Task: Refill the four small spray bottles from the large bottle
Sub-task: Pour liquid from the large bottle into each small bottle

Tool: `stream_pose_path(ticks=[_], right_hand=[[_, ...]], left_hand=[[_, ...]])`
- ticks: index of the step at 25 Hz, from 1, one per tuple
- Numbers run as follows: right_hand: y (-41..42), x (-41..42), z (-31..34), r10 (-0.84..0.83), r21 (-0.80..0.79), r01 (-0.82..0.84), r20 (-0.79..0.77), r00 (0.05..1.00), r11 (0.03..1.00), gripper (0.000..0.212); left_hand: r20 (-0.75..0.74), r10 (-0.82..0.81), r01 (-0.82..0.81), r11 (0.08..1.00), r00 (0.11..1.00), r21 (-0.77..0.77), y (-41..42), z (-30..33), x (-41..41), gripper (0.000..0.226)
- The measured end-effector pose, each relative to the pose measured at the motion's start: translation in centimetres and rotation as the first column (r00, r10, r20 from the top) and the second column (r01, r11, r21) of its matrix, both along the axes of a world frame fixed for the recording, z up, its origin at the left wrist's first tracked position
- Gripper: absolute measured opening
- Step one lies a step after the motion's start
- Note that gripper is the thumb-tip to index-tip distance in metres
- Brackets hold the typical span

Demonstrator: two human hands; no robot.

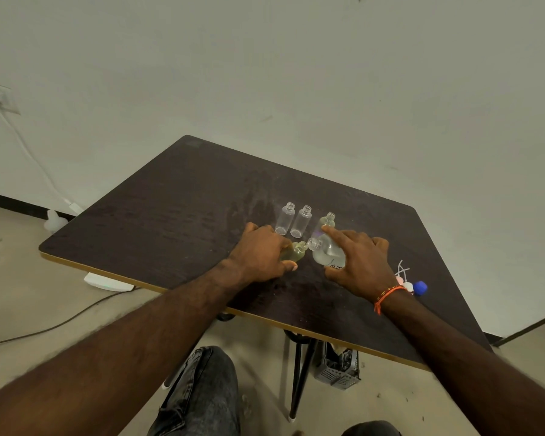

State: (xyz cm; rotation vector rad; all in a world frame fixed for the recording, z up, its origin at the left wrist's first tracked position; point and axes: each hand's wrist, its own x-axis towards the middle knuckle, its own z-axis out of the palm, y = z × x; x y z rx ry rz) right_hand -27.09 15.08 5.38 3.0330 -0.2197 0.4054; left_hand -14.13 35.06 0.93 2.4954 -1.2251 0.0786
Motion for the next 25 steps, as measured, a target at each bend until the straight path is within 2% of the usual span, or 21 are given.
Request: stream_pose_path(ticks=[25], right_hand=[[0.07, -0.02, 0.72, -0.010, -0.073, 0.007, -0.033, 0.999, 0.997, 0.085]], left_hand=[[0.006, -0.005, 0.005, 1.000, 1.000, 0.001, 0.02, 0.41, -0.34, 0.051]])
